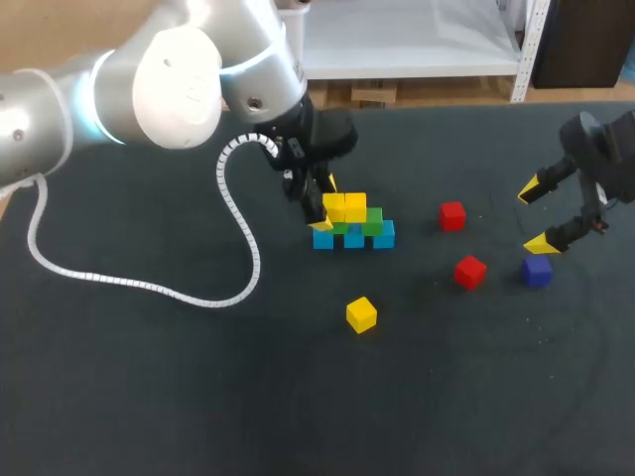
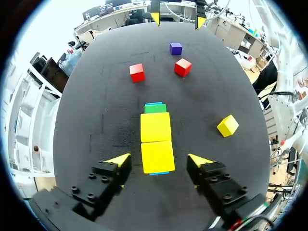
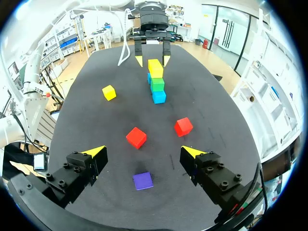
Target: Place the blue cubes, place green cubes on the blue cubes, place the yellow cubes on the green cubes, then place the red cubes on the yellow cubes, and place purple cube on the red cubes.
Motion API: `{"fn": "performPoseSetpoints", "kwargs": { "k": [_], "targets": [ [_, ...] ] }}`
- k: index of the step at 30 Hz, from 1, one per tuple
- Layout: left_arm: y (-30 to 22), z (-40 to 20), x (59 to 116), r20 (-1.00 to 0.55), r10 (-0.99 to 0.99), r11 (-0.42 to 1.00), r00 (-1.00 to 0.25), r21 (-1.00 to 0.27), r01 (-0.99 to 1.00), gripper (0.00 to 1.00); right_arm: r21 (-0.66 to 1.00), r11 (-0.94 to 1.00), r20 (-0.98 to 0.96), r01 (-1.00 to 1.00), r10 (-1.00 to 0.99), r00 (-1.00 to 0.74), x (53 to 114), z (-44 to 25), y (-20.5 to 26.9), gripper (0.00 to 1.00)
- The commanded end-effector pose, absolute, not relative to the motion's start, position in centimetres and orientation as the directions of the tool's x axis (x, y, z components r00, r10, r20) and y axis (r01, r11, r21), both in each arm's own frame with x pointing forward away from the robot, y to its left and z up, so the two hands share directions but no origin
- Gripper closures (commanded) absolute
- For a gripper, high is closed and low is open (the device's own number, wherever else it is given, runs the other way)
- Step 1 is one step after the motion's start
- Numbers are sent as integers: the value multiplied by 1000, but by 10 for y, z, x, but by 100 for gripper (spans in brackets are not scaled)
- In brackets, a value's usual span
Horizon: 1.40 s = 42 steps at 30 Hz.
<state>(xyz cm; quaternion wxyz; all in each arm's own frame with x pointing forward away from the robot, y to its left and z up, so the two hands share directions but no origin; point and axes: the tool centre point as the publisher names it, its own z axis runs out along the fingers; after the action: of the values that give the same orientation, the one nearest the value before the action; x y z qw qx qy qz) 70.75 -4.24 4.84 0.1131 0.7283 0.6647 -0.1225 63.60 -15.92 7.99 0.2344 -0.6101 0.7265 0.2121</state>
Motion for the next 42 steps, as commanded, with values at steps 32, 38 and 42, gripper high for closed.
{"fn": "performPoseSetpoints", "kwargs": {
  "k": [32,38,42],
  "targets": [
    [68,77,652,-626,780,116,3,150,982,0,22,165,-601,-986,-786,-144,636,80,-159,0],
    [82,81,648,-630,776,109,11,151,982,0,22,165,-601,-986,-786,-144,636,80,-159,0],
    [91,83,645,-636,772,106,15,153,982,0,22,165,-601,-986,-786,-144,636,80,-159,0]
  ]
}}
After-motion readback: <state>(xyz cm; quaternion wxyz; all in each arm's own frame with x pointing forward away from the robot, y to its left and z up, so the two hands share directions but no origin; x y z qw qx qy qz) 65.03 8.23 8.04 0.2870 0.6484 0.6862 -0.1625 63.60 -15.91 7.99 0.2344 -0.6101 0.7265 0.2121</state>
